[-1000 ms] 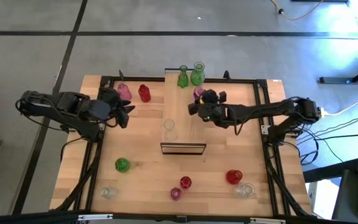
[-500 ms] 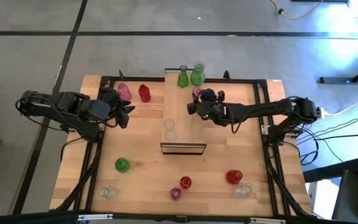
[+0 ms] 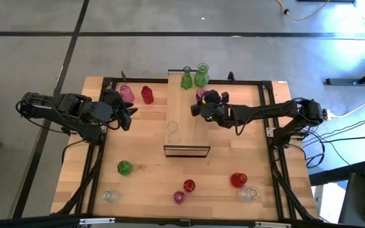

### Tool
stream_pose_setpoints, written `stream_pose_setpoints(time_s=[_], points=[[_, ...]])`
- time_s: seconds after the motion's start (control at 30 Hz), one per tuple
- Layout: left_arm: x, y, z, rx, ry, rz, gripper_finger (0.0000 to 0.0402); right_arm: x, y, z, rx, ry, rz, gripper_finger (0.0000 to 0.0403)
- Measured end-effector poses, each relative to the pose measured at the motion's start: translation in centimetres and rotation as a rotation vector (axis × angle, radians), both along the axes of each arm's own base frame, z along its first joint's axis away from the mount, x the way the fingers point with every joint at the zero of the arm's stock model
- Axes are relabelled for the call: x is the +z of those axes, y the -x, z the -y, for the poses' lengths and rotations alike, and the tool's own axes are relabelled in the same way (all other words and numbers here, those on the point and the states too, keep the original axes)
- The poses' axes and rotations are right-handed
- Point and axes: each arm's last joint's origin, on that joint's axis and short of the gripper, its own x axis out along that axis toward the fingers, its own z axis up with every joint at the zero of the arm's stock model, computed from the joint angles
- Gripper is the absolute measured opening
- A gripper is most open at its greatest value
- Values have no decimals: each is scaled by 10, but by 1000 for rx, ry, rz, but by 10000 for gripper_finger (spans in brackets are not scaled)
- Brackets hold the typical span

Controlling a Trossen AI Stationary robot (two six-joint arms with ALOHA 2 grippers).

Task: Sort vases onto shelf
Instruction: Put the top right pink vase on the shelf

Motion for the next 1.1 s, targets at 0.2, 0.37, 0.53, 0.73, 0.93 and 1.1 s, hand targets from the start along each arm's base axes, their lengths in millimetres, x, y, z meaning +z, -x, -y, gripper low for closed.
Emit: stream_pose_setpoints(time_s=[0.2,0.37,0.53,0.73,0.93,1.1], points=[[-1,1,0,0,-2,-10,142,0,1,9,-8,-14,0,179],[-1,1,0,0,-3,-13,142,0,1,8,-3,-15,-2,179],[-1,1,0,0,-3,-15,142,0,1,8,1,-14,-3,179],[-1,1,0,0,-3,-15,142,2,-3,8,43,16,-11,205],[-1,1,0,0,-3,-15,142,-3,0,8,40,7,-66,254],[-1,1,0,-1,-2,-15,142,-4,1,8,28,-2,-59,258]])
